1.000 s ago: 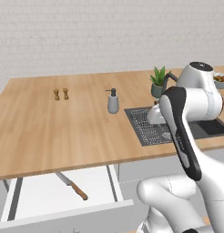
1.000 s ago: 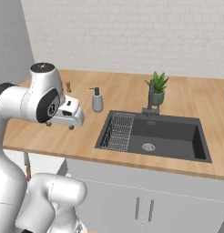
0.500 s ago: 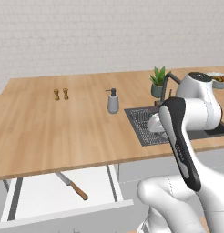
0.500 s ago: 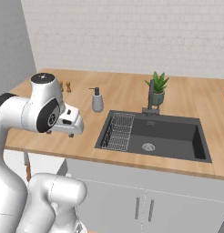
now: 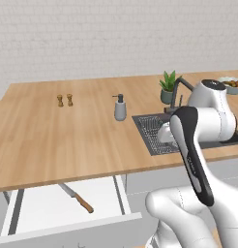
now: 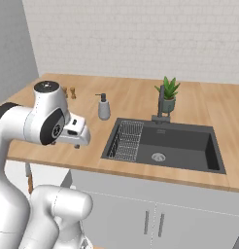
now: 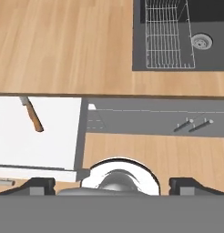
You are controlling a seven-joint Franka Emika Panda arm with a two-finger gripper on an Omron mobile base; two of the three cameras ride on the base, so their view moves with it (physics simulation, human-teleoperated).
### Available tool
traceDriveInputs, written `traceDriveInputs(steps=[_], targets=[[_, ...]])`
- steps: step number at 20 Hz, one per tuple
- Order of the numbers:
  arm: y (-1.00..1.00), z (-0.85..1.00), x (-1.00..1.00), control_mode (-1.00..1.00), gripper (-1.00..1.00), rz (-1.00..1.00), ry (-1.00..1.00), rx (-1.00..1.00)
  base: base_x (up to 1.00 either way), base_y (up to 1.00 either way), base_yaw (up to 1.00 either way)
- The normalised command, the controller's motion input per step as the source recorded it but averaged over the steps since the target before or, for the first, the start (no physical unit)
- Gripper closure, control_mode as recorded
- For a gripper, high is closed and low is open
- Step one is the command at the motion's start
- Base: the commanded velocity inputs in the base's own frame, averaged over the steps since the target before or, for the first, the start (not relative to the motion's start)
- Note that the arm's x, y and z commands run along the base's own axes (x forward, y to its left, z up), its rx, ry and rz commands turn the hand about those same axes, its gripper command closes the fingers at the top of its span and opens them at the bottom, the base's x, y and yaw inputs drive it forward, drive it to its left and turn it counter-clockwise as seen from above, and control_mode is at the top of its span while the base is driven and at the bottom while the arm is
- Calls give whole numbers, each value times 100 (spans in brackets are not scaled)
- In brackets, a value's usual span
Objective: Pick up the knife from the drawer and place it on the cutting board. Then place the meat from the plate to the cutting board.
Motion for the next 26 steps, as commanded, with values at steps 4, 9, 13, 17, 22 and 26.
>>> traceDriveInputs(steps=[4,9,13,17,22,26], targets=[[-16,-1,0,-100,-100,0,0,0,0,0,0],[-18,-5,0,100,-100,0,0,0,0,-22,0],[0,0,0,100,-100,0,0,0,2,-37,7],[0,0,0,100,-100,0,0,0,0,-18,34],[0,0,0,100,-100,0,0,0,0,-7,49],[0,0,0,100,-100,0,0,0,0,-14,52]])
